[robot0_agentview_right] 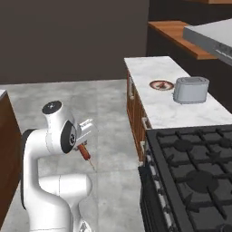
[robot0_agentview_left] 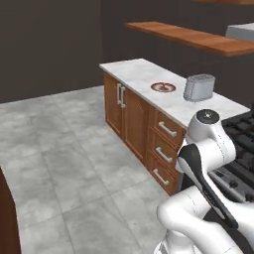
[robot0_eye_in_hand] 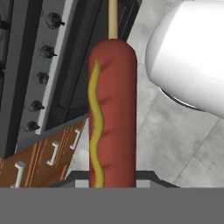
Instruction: Place the cold items (banana and pear) from the fridge in one tupperware on the dining counter. Place the warm items (hot dog and kebab skewer) in the stove area in another tupperware.
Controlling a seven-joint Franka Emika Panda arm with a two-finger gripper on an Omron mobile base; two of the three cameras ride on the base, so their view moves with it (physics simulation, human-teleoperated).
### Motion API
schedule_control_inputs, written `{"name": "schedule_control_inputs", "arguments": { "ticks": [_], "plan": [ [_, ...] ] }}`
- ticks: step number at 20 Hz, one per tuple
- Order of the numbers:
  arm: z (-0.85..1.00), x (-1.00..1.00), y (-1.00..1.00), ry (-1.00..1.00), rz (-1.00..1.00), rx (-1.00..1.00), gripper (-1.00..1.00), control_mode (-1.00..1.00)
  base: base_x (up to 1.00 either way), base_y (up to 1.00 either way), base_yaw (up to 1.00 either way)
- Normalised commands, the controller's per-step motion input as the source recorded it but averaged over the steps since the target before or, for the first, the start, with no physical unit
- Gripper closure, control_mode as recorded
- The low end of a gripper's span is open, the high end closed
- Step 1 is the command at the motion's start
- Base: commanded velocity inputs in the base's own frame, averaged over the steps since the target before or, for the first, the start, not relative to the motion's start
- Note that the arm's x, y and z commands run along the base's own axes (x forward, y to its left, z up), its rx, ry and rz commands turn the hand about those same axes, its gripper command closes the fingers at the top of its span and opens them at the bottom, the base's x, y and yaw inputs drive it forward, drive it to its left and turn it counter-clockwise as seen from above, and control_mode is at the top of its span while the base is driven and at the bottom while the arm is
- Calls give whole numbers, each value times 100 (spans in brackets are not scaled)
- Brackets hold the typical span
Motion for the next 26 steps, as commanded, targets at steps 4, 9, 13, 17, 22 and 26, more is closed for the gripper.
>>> {"name": "schedule_control_inputs", "arguments": {
  "ticks": [4, 9, 13, 17, 22, 26],
  "plan": [
    [0, 0, 0, 0, 0, 0, 100, 100, 56, 0, 45],
    [0, 0, 0, 0, 0, 0, 100, 100, 64, 0, 40],
    [0, 0, 0, 0, 0, 0, 100, 100, 75, 0, 29],
    [0, 0, 0, 0, 0, 0, 100, 100, 72, 13, 15],
    [0, 0, 0, 0, 0, 0, 100, 100, 76, 37, 6],
    [0, 0, 0, 0, 0, 0, 100, 100, 68, 63, 1]
  ]
}}
